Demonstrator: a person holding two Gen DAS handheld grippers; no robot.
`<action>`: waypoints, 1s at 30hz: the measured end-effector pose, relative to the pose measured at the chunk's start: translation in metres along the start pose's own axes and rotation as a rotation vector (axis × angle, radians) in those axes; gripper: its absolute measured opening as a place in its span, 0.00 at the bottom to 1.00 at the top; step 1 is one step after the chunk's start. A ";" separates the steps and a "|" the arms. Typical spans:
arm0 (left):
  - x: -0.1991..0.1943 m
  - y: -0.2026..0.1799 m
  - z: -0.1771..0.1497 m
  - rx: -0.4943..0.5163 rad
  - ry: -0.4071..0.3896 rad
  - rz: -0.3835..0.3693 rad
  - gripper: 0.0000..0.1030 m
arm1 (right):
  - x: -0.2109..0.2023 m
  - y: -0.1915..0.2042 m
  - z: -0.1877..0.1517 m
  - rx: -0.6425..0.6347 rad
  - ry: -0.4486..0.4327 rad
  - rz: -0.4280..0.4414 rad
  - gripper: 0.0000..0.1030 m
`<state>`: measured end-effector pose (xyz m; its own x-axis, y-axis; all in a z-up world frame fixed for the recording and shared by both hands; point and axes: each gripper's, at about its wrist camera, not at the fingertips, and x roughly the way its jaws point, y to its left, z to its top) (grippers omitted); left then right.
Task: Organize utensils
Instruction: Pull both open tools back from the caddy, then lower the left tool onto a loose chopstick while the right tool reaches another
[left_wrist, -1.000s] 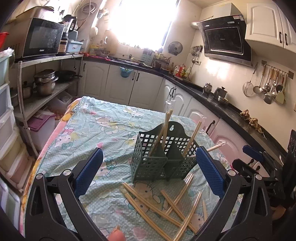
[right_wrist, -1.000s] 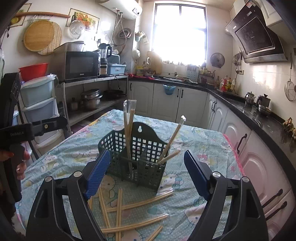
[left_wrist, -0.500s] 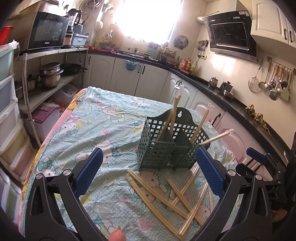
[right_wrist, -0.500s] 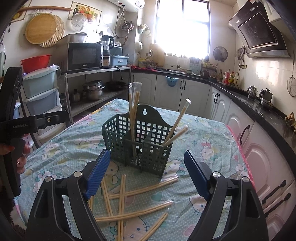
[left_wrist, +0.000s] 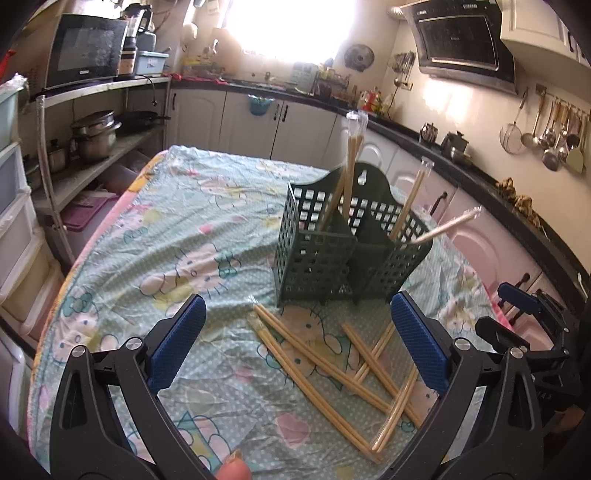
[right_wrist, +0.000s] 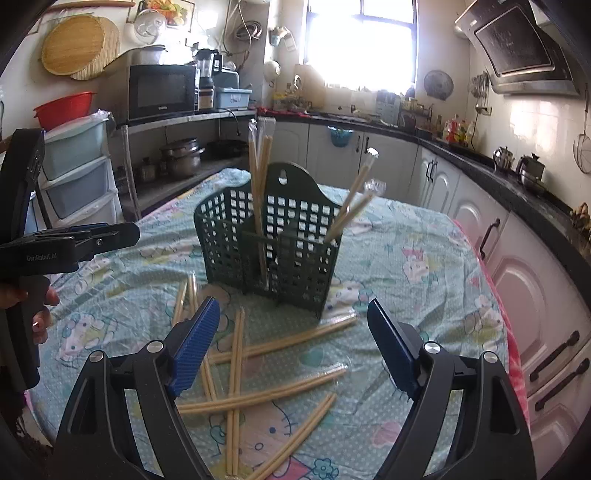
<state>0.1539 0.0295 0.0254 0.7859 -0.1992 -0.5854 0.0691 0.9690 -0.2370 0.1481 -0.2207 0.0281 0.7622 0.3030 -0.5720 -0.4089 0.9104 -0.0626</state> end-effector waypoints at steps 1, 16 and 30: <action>0.002 -0.001 -0.002 0.001 0.008 -0.004 0.90 | 0.002 -0.001 -0.003 0.002 0.009 -0.002 0.77; 0.038 -0.004 -0.029 -0.014 0.137 -0.047 0.90 | 0.027 -0.022 -0.031 0.051 0.115 -0.024 0.77; 0.079 0.023 -0.044 -0.091 0.286 -0.021 0.54 | 0.063 -0.041 -0.047 0.129 0.228 0.005 0.67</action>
<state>0.1907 0.0294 -0.0605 0.5789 -0.2649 -0.7712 0.0181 0.9497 -0.3126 0.1893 -0.2522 -0.0440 0.6215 0.2495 -0.7426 -0.3340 0.9419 0.0369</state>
